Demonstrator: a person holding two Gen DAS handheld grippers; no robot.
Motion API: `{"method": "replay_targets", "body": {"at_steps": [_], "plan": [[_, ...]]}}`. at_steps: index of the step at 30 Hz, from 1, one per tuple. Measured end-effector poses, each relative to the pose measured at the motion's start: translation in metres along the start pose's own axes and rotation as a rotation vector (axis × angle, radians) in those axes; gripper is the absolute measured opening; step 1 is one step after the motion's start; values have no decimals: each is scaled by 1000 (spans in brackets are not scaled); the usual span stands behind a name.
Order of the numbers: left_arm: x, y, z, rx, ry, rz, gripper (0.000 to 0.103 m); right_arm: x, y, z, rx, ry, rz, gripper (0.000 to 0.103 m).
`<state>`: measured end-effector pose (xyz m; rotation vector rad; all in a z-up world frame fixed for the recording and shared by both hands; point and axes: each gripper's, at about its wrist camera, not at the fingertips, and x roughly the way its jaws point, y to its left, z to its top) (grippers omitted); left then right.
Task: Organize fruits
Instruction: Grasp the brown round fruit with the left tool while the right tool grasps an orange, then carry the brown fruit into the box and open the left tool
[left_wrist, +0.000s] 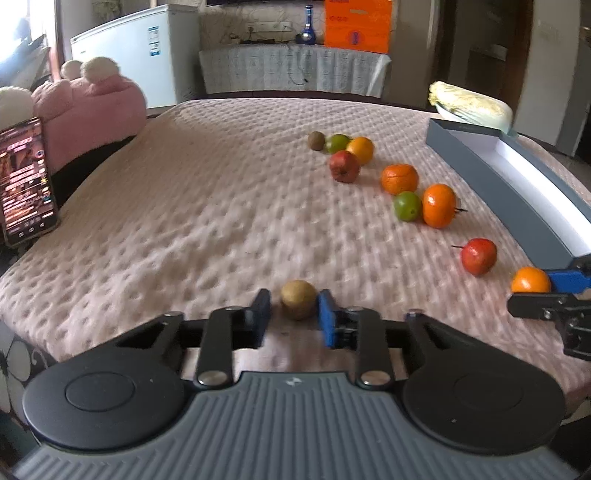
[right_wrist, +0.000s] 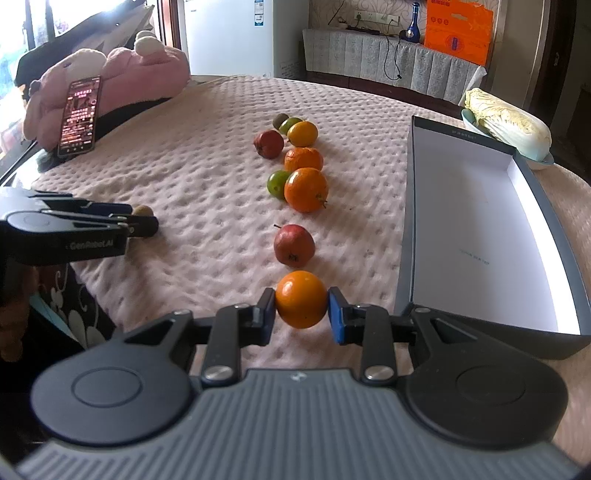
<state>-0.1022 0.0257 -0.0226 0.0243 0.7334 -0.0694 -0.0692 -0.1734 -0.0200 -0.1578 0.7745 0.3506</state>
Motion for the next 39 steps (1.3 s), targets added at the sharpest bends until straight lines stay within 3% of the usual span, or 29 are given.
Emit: {"method": "replay_targets", "body": {"at_steps": [6,12,19,28,39], "plan": [[1,-3,-1,26,-8,1,26,-2,-2,0,14,-14,3,33],[2,-3,0,31,-9,-5,26,-13,-7,8,-32,-54,83,33],[3,-4,0,41,-14,-1,26,-15,-13,10,-67,-66,107,33],[4,-7,0,37,-12,5,26,-10,-20,10,25,-92,136,33],[3,-6,0,39,-14,-8,26,-20,-23,12,27,-145,143,33]]}}
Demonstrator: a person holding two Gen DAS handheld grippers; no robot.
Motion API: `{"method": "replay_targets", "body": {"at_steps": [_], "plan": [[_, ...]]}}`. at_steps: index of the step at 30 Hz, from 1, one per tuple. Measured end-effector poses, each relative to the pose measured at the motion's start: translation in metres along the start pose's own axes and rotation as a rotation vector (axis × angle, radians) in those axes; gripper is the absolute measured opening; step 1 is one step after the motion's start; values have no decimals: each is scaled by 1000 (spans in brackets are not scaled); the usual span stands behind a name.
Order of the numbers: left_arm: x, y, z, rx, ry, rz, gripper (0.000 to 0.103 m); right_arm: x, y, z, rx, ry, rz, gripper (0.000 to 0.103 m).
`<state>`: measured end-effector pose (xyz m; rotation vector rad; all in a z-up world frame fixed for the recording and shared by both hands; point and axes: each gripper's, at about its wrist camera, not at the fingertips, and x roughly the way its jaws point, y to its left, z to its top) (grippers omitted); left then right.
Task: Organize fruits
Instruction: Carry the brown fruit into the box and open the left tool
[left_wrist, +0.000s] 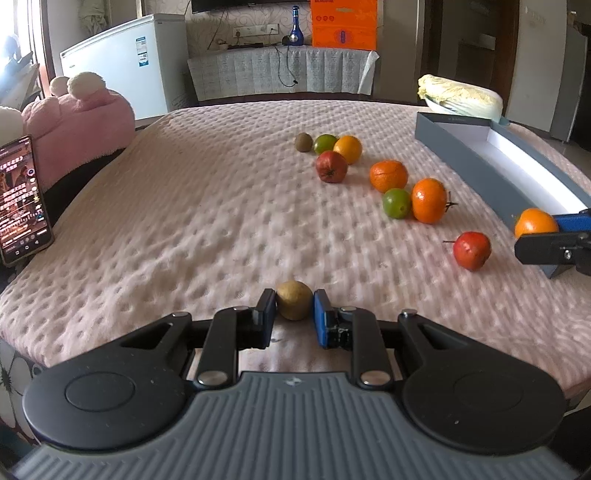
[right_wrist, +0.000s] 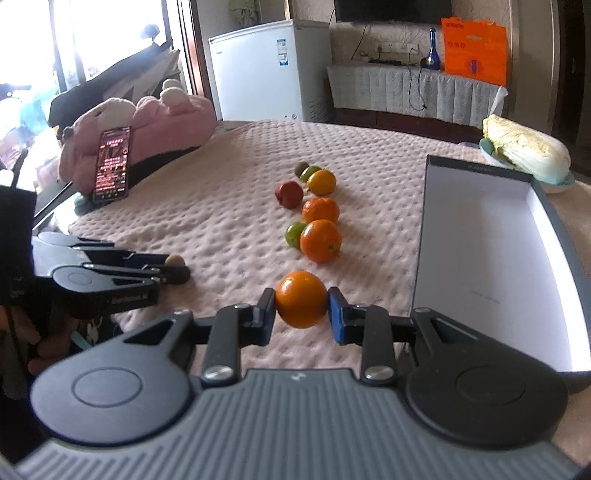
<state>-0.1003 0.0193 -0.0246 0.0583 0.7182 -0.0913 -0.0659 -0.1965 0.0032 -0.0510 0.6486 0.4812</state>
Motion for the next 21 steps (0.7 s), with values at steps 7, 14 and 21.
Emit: {"method": "replay_targets", "body": {"at_steps": [7,14,21], "plan": [[-4,-5,3,13,-24,-5,26,0,-5,2,22,-9,-12,33],[-11,-11,13,11,-50,-3,26,-1,-5,4,29,-25,-5,33],[-17,-19,25,-17,-74,-26,26,-3,-9,9,53,-52,-11,33]]}}
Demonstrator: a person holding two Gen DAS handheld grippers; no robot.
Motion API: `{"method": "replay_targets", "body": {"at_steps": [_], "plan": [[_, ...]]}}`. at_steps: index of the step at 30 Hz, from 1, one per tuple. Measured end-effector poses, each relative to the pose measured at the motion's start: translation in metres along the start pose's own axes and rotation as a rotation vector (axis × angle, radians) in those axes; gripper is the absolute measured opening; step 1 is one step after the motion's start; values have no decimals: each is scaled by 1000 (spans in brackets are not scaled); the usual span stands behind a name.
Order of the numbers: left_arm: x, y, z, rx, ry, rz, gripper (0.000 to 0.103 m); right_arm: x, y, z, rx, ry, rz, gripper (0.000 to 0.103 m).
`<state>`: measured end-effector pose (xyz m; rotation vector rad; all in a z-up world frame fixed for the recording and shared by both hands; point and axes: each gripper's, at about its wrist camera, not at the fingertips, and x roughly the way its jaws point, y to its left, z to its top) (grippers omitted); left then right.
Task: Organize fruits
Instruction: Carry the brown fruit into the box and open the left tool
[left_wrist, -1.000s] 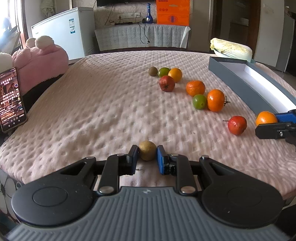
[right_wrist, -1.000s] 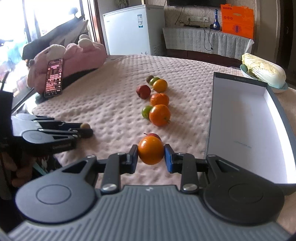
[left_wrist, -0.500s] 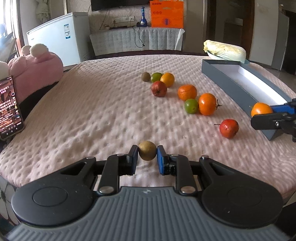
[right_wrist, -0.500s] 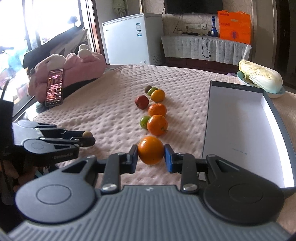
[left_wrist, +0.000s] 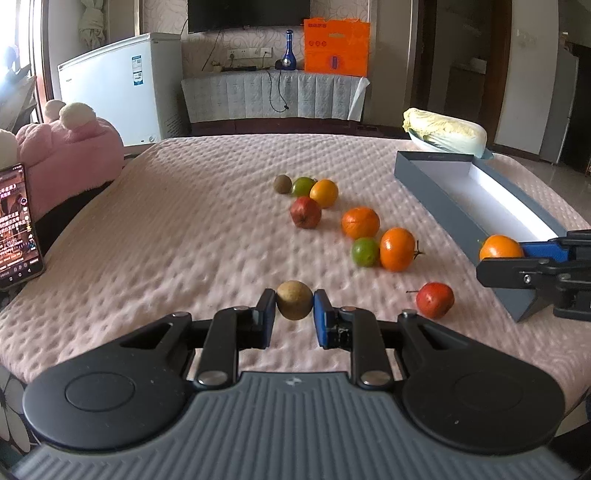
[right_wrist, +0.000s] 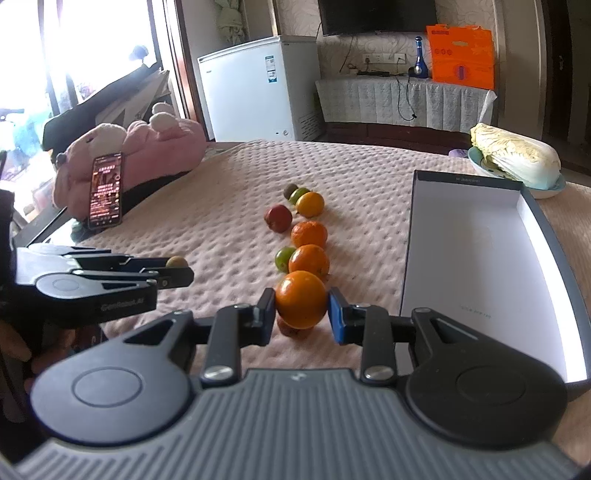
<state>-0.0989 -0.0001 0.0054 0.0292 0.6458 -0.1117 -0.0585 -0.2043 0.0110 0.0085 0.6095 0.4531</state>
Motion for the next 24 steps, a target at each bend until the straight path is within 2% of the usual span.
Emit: {"method": "replay_targets", "body": {"at_steps": [10,16,24], "plan": [[-12,-29,22,21,-55,-47,26,-17,-16,7,46,-68,-24,33],[-3,-58,39,45,-68,-94,26,-29,-41,8,115,-99,-85,33],[19,-100,56,90,-84,-163,26,-39,-71,1,146,-98,-195,33]]}}
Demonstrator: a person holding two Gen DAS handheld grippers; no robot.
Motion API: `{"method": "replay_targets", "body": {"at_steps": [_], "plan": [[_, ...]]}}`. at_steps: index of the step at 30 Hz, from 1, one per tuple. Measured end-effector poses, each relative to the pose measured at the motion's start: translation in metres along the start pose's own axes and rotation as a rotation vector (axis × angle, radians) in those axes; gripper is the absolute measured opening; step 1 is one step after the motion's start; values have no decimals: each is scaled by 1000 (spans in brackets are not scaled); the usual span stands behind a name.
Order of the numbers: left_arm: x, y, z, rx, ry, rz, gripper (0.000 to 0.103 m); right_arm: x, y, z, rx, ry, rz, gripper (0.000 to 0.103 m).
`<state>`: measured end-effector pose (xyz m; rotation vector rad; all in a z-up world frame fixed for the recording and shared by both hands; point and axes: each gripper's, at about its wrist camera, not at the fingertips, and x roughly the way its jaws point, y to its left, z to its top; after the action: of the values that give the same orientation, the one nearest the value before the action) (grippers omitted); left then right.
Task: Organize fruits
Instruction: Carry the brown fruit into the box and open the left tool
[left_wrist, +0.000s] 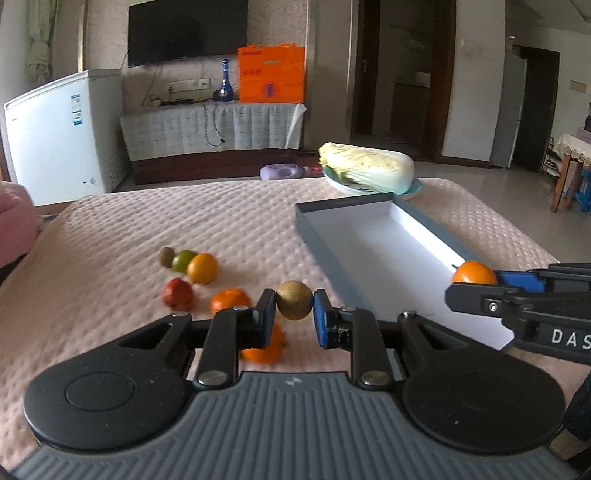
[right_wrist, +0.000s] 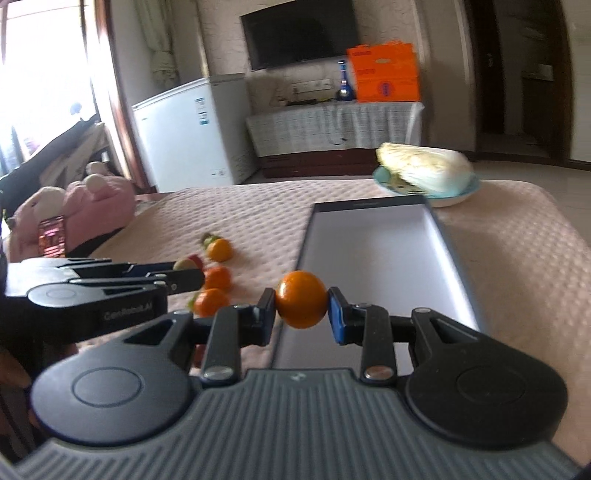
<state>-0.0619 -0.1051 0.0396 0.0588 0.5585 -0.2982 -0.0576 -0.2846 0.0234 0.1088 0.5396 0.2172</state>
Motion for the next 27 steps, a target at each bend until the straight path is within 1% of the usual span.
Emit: {"method": "replay_targets", "body": {"at_steps": [5,9,12,15,18,22,27], "plan": [[18,-15,1,20,14,-30,26,2,-22,2,18,12,-58,33],[29,-30,5,48,0,-55,26,10,-32,1,43,54,-109,33],[43,-39,10,56,-10,-63,26,12,-32,-3,50,84,-125,33],[58,-47,16,45,-3,-82,26,12,-30,-6,24,88,-138,33],[74,-57,22,54,-2,-90,26,10,-34,-9,35,97,-148,33],[95,-68,27,55,17,-96,26,9,-37,-11,39,105,-158,33],[119,-84,29,58,60,-105,26,14,-39,-12,38,124,-163,33]]}}
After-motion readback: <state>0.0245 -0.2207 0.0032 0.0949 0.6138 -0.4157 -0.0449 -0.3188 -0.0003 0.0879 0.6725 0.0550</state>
